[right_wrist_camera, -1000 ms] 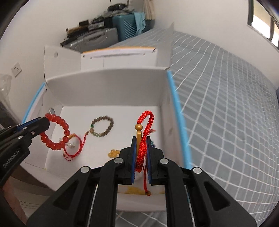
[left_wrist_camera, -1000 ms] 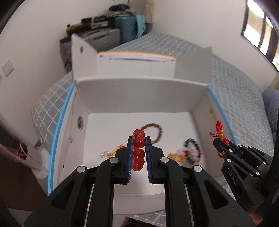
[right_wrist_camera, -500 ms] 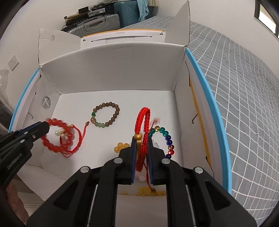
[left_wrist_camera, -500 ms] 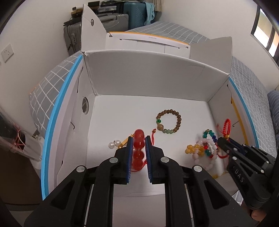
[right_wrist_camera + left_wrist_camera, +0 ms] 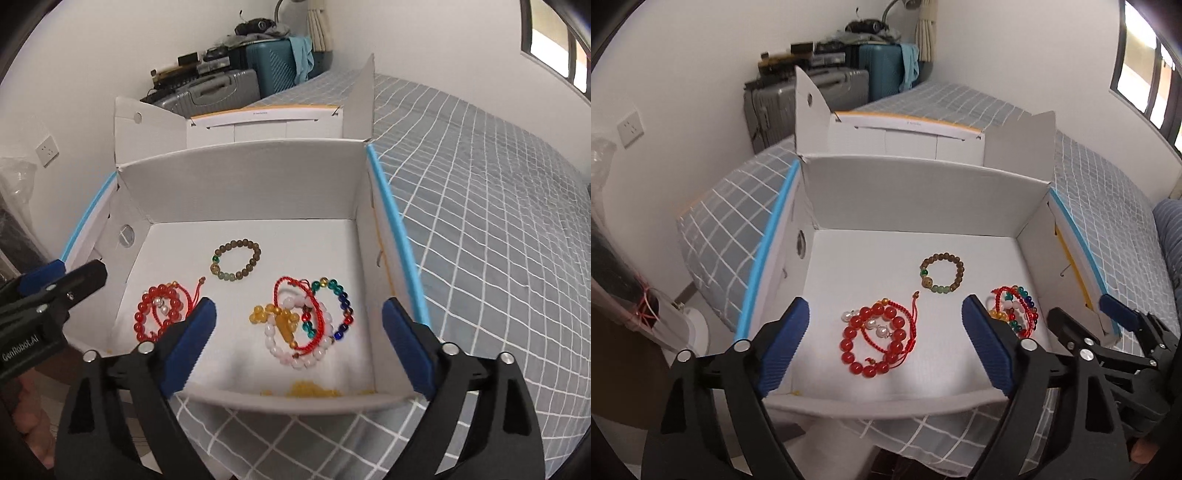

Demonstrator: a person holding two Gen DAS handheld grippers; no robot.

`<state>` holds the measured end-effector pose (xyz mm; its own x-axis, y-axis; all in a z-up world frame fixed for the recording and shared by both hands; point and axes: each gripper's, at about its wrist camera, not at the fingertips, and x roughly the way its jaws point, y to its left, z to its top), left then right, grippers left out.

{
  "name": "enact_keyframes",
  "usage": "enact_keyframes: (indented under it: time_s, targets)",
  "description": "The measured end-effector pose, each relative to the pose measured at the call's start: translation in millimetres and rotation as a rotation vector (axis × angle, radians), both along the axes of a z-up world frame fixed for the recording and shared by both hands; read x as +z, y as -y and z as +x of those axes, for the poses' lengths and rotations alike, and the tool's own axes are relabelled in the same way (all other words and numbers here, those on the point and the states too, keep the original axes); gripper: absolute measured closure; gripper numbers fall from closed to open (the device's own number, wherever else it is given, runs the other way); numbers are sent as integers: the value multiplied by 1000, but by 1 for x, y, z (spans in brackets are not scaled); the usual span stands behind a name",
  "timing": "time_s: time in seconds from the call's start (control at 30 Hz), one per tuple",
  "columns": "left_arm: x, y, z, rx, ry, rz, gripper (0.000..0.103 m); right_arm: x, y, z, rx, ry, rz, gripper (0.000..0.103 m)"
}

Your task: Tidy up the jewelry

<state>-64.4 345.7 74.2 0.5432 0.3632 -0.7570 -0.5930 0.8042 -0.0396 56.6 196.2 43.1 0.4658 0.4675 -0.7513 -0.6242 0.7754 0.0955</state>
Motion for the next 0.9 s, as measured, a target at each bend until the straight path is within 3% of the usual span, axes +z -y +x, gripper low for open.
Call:
enact_keyframes:
  time_s: [0.17,0.57,0.9]
  targets:
    - [2,11,-24,29,32,56,6,5,23,-21,-13,53,24,9]
    - [-21,38,-62,-27,46,33,6,-18,48,-61,-15,82,42,9]
    - [-34,39,-68,-24,33,16,6,-22,47,-63,-33,88,23,9]
